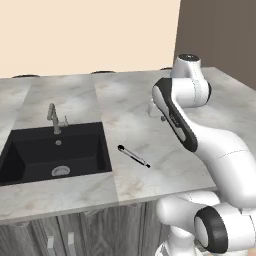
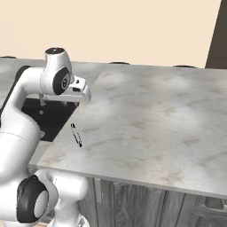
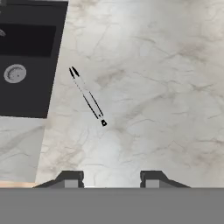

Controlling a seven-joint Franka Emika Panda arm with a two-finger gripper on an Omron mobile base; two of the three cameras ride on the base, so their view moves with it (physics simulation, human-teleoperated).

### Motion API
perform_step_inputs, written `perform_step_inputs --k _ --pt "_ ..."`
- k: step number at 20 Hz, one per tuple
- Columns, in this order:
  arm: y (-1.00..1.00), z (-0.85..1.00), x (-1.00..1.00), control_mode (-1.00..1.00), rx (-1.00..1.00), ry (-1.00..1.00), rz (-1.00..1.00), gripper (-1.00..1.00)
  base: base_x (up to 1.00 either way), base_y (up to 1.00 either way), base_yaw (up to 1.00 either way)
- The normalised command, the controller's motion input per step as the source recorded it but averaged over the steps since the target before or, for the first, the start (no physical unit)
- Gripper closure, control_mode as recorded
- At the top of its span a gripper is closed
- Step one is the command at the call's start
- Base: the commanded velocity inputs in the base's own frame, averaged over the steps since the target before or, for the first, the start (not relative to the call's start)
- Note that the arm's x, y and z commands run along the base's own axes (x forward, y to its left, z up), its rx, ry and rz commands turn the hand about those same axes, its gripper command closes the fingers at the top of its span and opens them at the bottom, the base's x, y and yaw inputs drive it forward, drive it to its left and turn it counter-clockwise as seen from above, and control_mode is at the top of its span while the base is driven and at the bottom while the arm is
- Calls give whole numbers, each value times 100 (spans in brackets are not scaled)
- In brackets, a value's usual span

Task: Pick up the tongs from the counter and place them near the plate next to the oven.

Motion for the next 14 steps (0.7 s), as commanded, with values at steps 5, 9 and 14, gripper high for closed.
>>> perform_step_inputs --k 5,9,14 --pt "20 -28 -38 -100 -3 0 4 -100 0 0 0" --pt "42 -98 -10 -100 -12 3 7 -100 0 0 0" --pt "7 -89 28 -100 -7 5 5 -100 0 0 0"
